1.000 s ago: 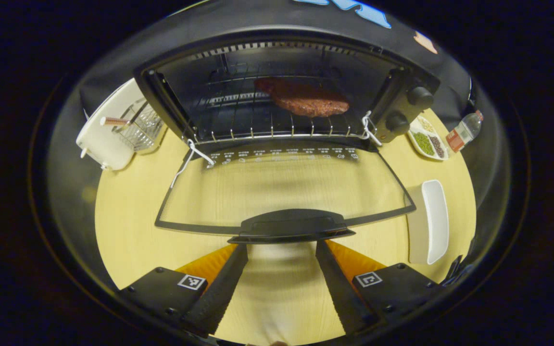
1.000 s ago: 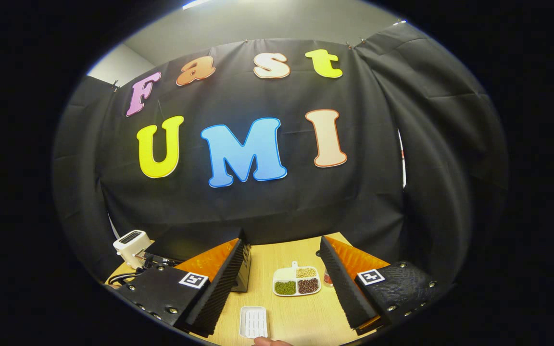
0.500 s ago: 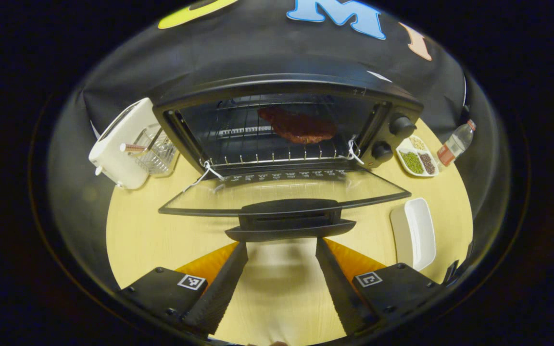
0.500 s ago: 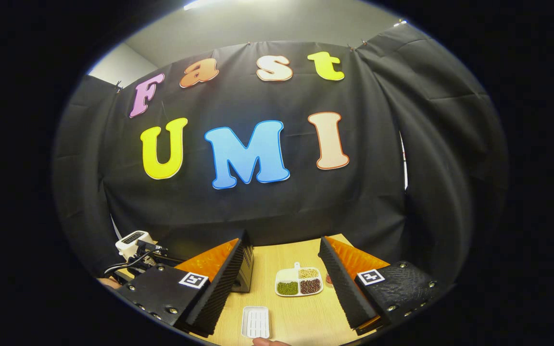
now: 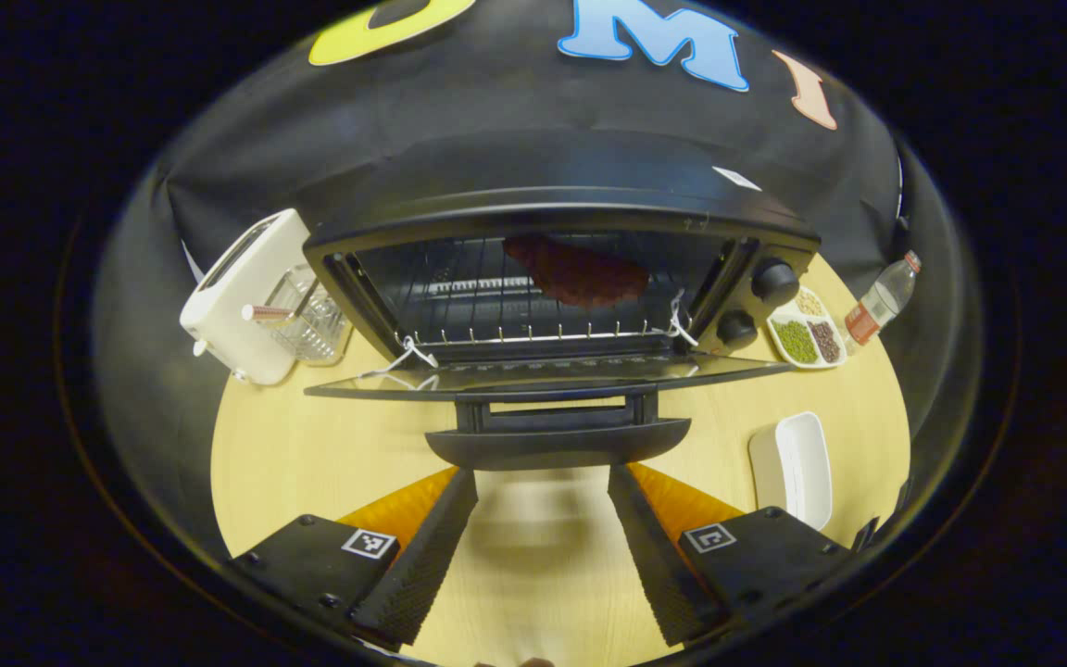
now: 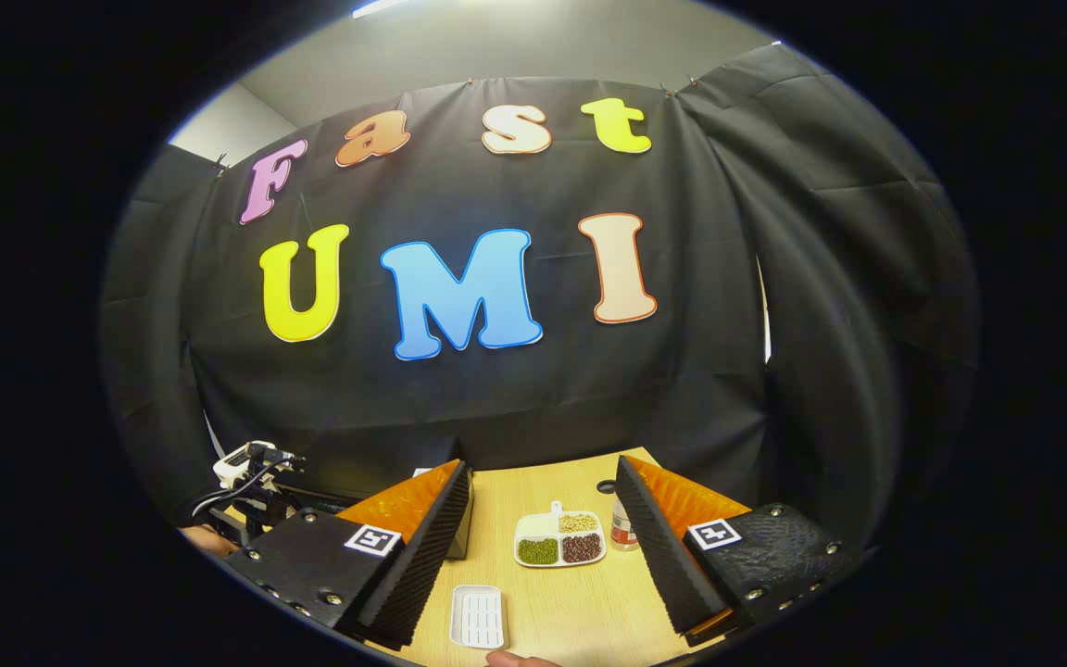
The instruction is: Open the electric oven with the left hand, put the food in, and close the electric oven.
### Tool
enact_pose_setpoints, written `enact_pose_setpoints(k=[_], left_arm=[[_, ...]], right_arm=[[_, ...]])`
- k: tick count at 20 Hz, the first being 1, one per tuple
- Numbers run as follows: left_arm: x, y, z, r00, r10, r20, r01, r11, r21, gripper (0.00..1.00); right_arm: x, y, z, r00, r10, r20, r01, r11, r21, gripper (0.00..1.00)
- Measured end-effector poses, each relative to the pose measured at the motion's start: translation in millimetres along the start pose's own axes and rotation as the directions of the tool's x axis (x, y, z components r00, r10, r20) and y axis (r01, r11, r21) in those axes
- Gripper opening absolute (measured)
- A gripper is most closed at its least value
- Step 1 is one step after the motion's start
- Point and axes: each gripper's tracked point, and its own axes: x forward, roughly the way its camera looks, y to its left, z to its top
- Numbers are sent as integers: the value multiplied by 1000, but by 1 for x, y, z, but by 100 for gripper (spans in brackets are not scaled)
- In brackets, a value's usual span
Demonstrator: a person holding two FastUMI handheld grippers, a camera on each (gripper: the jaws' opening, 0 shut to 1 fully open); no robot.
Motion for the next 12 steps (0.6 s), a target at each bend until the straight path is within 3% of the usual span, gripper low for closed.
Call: enact_pose_setpoints(k=[2,4,7,9,12], left_arm=[[-3,1,7,1000,6,26,-6,1000,3,93],[-12,4,16,998,17,55,-18,1000,11,100],[-35,9,46,990,42,133,-45,999,19,97],[-55,5,69,973,52,225,-57,998,18,93],[-113,-6,115,915,44,401,-43,999,-11,100]], right_arm=[[-1,-2,-2,1000,-1,-3,1,1000,-10,97],[-2,-3,-4,1000,-3,-7,3,1000,-14,97],[-3,-1,-3,1000,4,-9,-4,1000,-14,97],[-3,0,0,1000,10,1,-10,1000,-26,97],[-4,0,16,999,24,31,-23,998,-50,97]])
